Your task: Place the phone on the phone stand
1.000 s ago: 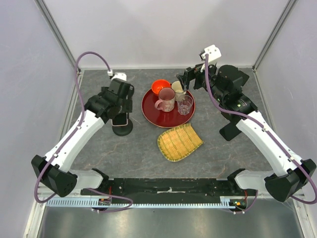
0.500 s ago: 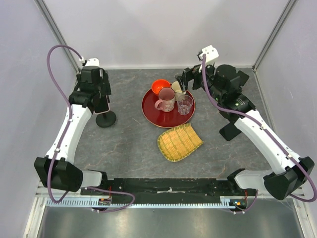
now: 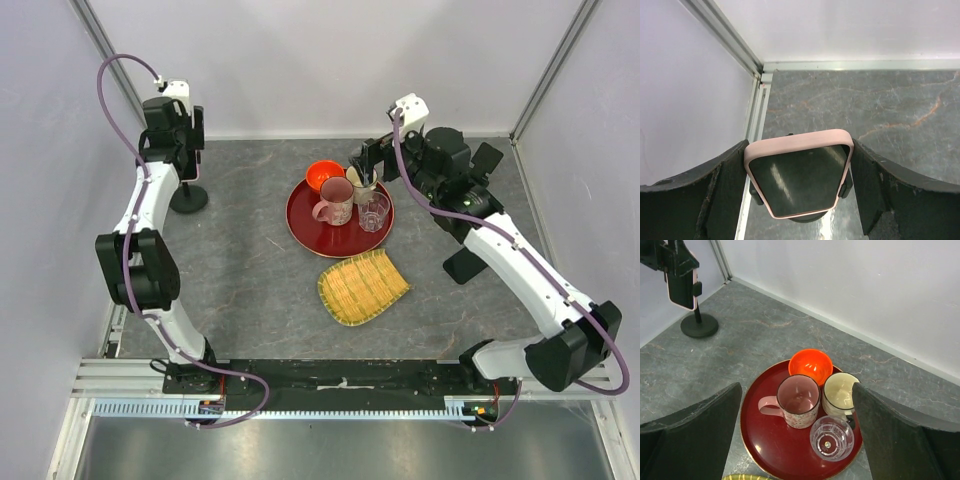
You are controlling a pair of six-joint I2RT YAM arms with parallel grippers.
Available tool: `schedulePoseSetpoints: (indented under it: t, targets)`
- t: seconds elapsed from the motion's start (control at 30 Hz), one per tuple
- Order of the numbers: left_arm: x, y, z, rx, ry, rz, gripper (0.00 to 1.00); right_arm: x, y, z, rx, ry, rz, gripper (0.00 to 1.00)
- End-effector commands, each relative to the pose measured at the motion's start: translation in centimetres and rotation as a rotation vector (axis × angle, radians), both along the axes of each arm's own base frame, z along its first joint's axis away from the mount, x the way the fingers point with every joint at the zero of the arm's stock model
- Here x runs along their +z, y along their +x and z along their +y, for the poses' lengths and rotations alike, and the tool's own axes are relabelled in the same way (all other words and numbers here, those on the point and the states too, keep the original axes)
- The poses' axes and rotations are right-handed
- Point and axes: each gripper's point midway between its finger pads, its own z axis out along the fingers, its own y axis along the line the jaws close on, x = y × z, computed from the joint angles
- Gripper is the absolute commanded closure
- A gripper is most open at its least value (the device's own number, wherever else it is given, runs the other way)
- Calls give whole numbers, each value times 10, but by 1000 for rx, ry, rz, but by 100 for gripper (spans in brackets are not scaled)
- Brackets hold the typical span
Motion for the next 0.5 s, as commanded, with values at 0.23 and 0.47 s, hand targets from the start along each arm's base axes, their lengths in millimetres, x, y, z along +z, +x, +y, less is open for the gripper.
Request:
schedulePoseSetpoints:
  t: [0.23,0.47]
  targets:
    - [111,60,10,-148,44,-488,98,-10,17,5,0,-13,2,2]
    - [106,80,1,-328,6,-568,98,-22,27,5,-9,-21,34,2]
